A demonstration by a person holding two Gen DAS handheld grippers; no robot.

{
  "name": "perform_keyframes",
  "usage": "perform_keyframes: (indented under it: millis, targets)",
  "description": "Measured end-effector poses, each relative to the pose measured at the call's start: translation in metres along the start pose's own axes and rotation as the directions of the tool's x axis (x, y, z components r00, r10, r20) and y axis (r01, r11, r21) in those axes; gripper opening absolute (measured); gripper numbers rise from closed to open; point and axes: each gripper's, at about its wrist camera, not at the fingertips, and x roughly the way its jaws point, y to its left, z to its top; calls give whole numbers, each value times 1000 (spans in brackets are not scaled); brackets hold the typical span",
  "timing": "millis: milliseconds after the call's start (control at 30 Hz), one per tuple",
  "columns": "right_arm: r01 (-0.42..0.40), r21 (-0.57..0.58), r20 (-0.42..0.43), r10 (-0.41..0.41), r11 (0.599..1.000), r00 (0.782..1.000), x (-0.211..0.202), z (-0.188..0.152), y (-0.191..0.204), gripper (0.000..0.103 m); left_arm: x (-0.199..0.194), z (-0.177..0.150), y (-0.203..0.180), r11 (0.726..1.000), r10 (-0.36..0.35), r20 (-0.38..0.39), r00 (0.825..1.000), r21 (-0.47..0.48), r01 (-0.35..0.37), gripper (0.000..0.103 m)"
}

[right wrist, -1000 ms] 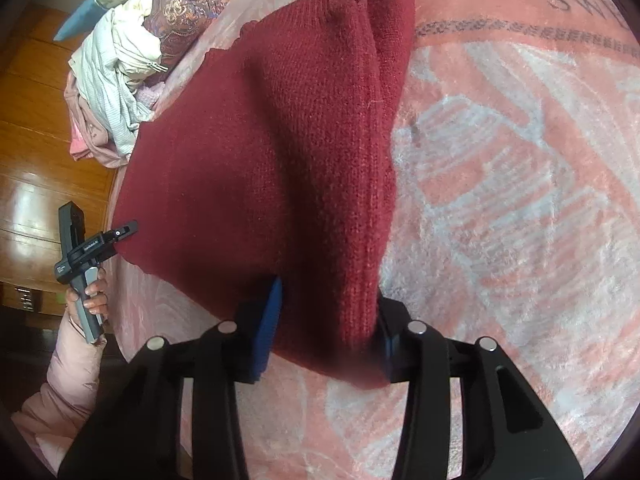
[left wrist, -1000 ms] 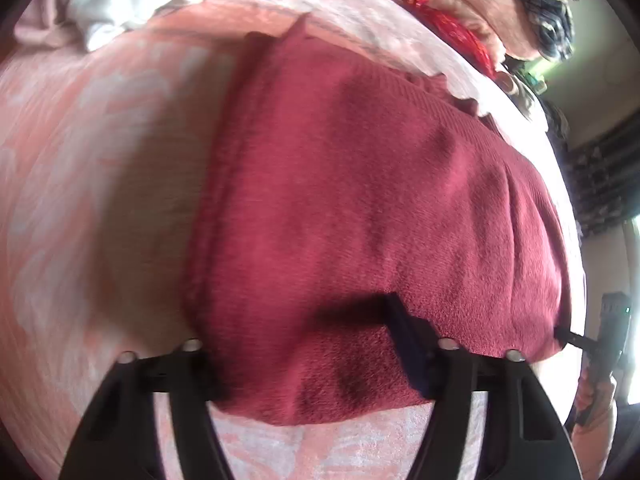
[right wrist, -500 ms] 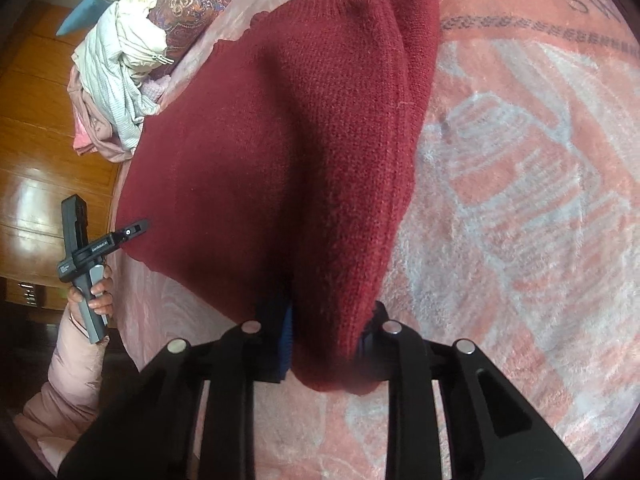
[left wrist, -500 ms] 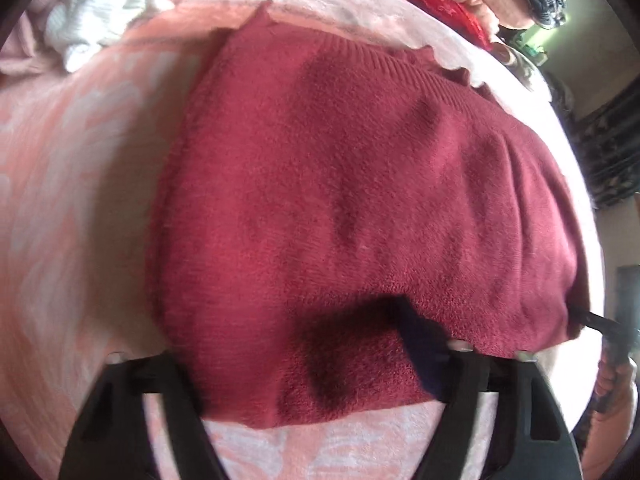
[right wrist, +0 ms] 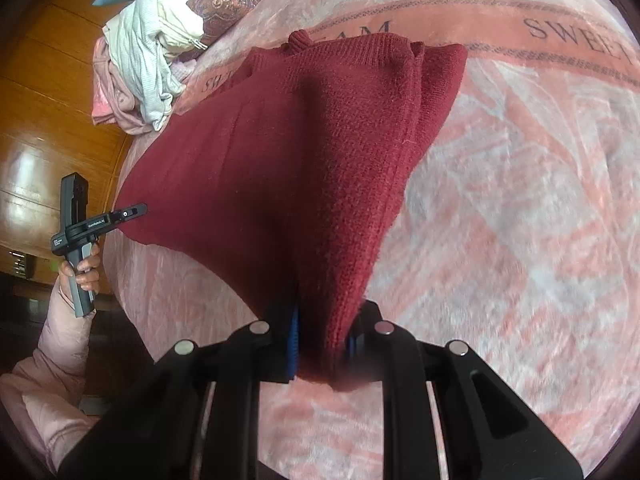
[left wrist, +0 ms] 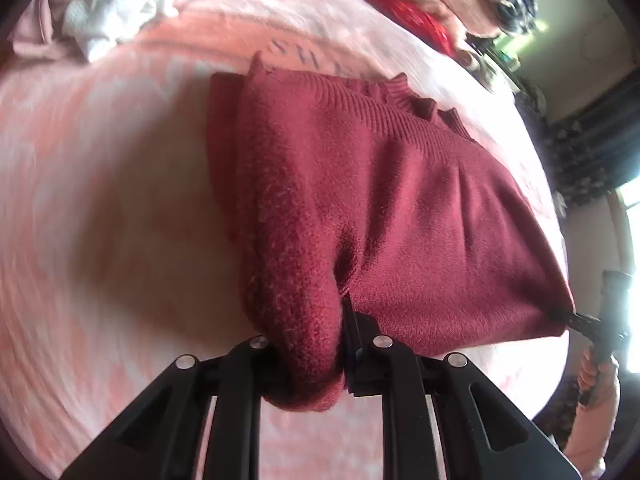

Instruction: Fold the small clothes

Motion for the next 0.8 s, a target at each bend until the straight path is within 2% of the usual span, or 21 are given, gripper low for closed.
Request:
perform_keyframes:
  millis: [100, 167, 200, 233, 300, 333, 400, 433, 467, 500, 533, 600, 633, 667, 700, 767, 800]
  targets:
    - [0, 4, -33, 0, 1000, 999, -5, -32, -4, 17, -4, -27, -5, 999, -24, -32, 999, 27, 25, 17]
    - [43, 6, -52, -42, 999, 998, 0, -45, -10, 18, 1, -39, -6, 999, -17, -51, 999, 46, 20, 19]
    - [79, 1, -54, -79, 997, 995, 7, -48, -13, 19, 9, -43, -7, 998, 8, -53, 999, 64, -5, 20]
    - [99, 4, -53, -99, 995, 994, 12, -48, -15, 21, 17, -45, -7, 996, 24, -55, 998, 87, -19, 27]
    - [152, 9, -54, -151, 988, 987, 24, -47, -22, 34, 30, -46, -3, 992, 65, -49, 997, 108, -60, 40]
    - [151, 19, -54, -150, 988, 987, 27, -48, -24, 35, 34, -46, 1, 993, 66, -49, 997, 100, -61, 52]
    - [118, 61, -32, -117, 991, 993, 22, -51, -29, 36, 30, -48, 12, 998, 14, -42, 999, 54, -11, 54]
    - [110, 67, -17, -110, 992, 994, 16, -54, -27, 37, 24, -50, 17, 1000, 2, -33, 999, 29, -1, 58]
    - [104, 64, -2, -104, 992, 995, 10, -58, -26, 38, 17, -53, 21, 1000, -16, -26, 1000, 15, 17, 68]
    - [99, 68, 10, -100, 993, 995, 3, -62, -27, 39, 11, -56, 25, 999, -28, -20, 999, 15, 28, 71]
    - [95, 79, 18, -97, 992, 995, 0, -66, -28, 39, 5, -60, 27, 999, -25, -2, 1000, 20, 25, 71]
    - [94, 99, 31, -98, 991, 995, -3, -71, -30, 23, -2, -66, 30, 1000, -7, 22, 1000, 25, 7, 67]
    - [101, 111, 31, -105, 989, 994, -3, -73, -32, 8, -1, -69, 31, 1000, -7, 24, 1000, 21, 7, 54]
    - [110, 122, 32, -114, 986, 993, -2, -73, -33, 8, 1, -73, 29, 1000, 6, 19, 1000, 19, -6, 37]
    - [130, 119, 42, -136, 984, 990, -3, -74, -32, 8, 4, -76, 28, 998, 60, 18, 998, 14, -61, 34]
    - [183, 114, 49, -189, 977, 981, -3, -77, -35, 8, 8, -79, 31, 994, 103, 24, 994, 39, -103, 33]
    - [184, 134, 42, -191, 974, 981, 1, -78, -40, 8, 11, -80, 31, 992, 118, 22, 993, 47, -119, 35]
